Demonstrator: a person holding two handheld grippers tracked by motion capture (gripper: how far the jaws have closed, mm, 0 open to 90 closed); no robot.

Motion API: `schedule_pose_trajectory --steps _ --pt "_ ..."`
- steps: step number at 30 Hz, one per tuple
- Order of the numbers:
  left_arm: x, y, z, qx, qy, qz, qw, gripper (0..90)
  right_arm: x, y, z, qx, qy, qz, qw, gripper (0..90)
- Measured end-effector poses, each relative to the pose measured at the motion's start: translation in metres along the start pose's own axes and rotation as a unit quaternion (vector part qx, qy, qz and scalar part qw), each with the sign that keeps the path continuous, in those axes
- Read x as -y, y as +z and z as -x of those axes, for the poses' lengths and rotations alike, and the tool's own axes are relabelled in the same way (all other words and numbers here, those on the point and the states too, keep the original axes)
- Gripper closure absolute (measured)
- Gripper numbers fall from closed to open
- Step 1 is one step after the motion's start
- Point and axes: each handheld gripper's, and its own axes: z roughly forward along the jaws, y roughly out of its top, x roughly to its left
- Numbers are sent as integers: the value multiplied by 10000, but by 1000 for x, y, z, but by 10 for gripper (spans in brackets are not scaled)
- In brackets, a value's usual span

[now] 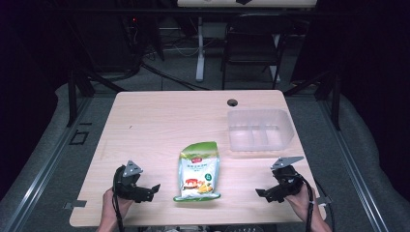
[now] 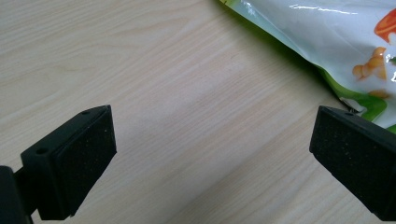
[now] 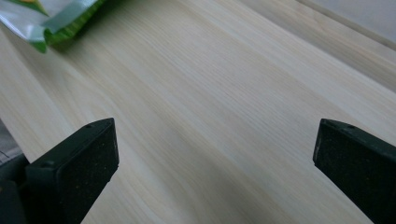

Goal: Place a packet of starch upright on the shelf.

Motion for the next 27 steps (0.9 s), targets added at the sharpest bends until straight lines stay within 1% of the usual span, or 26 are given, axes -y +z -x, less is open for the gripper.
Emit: schedule_pose_trajectory --steps 2,3,5,6,8,10,12,13,18,19,22,23,24,25,27 --pt "0 0 0 3 -9 -7 10000 4 -2 1 -1 -25 -4 19 10000 0" --pt "0 0 0 -29 -13 11 10000 4 -10 3 -6 -52 -93 7 9999 0" --pt "0 0 0 -19 -12 -5 10000 4 -12 4 -7 -78 -120 6 9999 0" --pt "0 0 -1 -20 -2 -13 10000 4 -20 6 -12 -161 -149 58 9997 0" --pt "0 0 0 -9 -12 -12 10000 4 -22 7 -13 -189 -152 37 9997 0" --pt "0 -1 0 -15 -5 -9 10000 4 -30 11 -16 -283 -201 19 9994 0" --pt "0 -1 0 -9 -10 -4 10000 4 -32 12 -16 -299 -213 38 9993 0" --pt "0 -1 0 -12 -12 -2 10000 4 -36 14 -17 -359 -225 45 9991 0" --pt "1 -1 -1 -7 -35 -32 10000 4 -45 17 -18 -452 -215 53 9987 0" --pt "1 -2 -1 0 -3 -29 10000 4 -51 21 -19 -481 -211 98 9986 0" --pt "1 -3 0 4 2 -13 10000 4 -55 23 -20 -537 -198 80 9983 0" --pt "1 -3 0 5 24 -18 10000 4 -57 25 -20 -545 -250 104 9981 0" --pt "1 -3 -1 13 21 -10 10000 4 -62 28 -21 -588 -253 62 9979 0" --pt "1 -3 -1 5 3 3 10000 4 -63 29 -21 -606 -238 95 9978 0" --pt "2 -2 -1 10 -7 28 10000 4 -67 33 -22 -622 -237 61 9978 0"
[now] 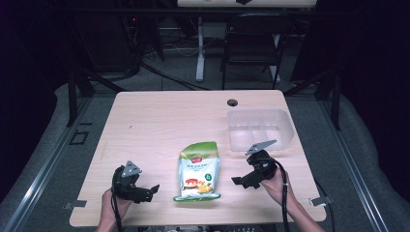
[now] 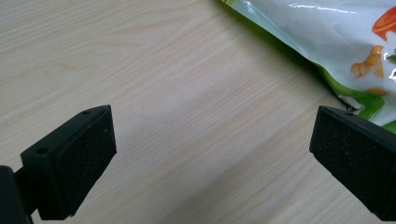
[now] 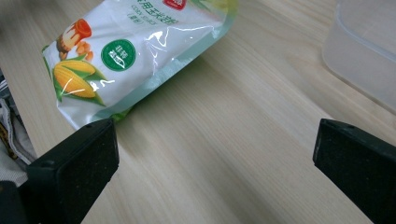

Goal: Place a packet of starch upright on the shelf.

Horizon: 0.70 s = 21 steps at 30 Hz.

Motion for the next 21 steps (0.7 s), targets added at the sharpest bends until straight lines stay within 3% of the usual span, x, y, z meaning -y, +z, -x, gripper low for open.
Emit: schedule_pose_trajectory --steps 15,21 --pt "0 -3 0 19 61 95 9999 4 -30 28 -1 -208 -17 33 9998 11" --pt "1 -3 0 30 46 103 9999 5 -43 47 4 -266 22 -31 9996 26"
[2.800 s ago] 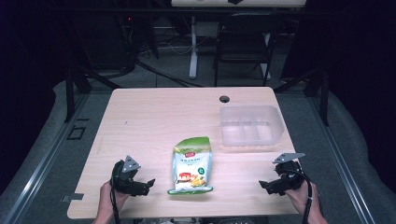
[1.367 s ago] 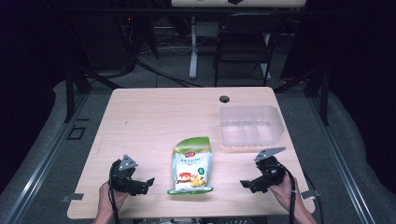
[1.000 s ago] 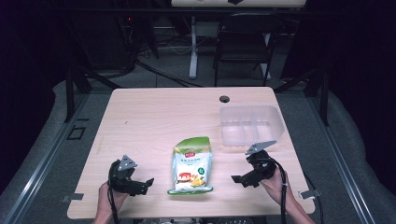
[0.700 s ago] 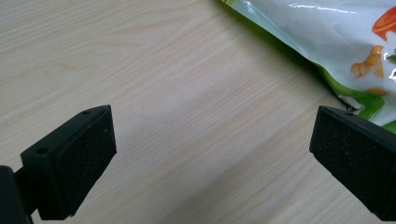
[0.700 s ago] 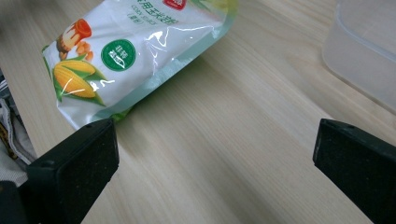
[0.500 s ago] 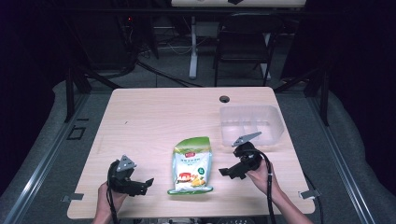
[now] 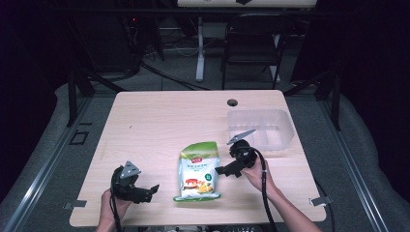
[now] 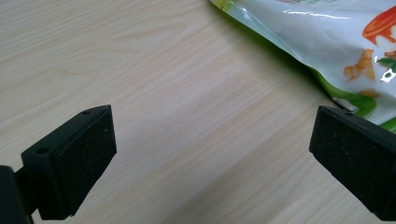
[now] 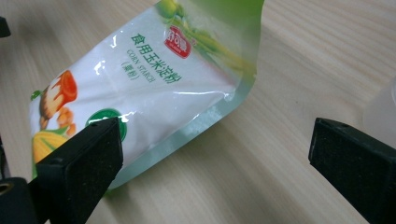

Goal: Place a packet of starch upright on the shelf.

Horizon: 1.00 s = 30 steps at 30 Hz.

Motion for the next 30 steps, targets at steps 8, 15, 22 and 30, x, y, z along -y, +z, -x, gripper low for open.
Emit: schedule_pose_trajectory --steps 8,15,22,30 --pt "0 -1 0 2 22 -3 10000 7 -12 24 5 -150 72 -74 9998 69" --pt "1 -1 1 21 17 -24 10000 9 -20 34 6 -128 84 -24 9999 116" --pt "0 -1 2 1 47 -10 10000 16 -22 39 11 -295 209 27 9993 208" --pt "0 -2 3 34 108 -45 9999 21 -23 44 8 -334 212 136 9991 479"
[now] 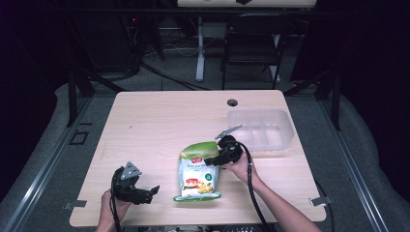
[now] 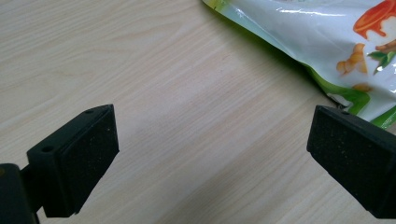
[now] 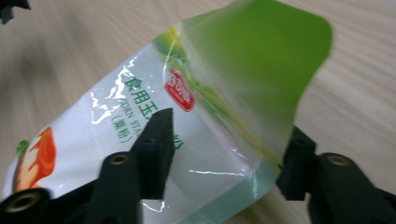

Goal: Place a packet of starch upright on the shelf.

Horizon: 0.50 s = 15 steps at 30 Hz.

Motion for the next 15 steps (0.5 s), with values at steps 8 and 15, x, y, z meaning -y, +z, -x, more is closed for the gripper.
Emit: schedule_pose_trajectory --steps 8,15 --pt "0 -2 1 -46 60 51 10000 27 1 -6 1 125 168 57 9998 705" --pt "-2 -1 3 -17 105 65 9999 29 5 -9 2 136 398 170 9990 854"
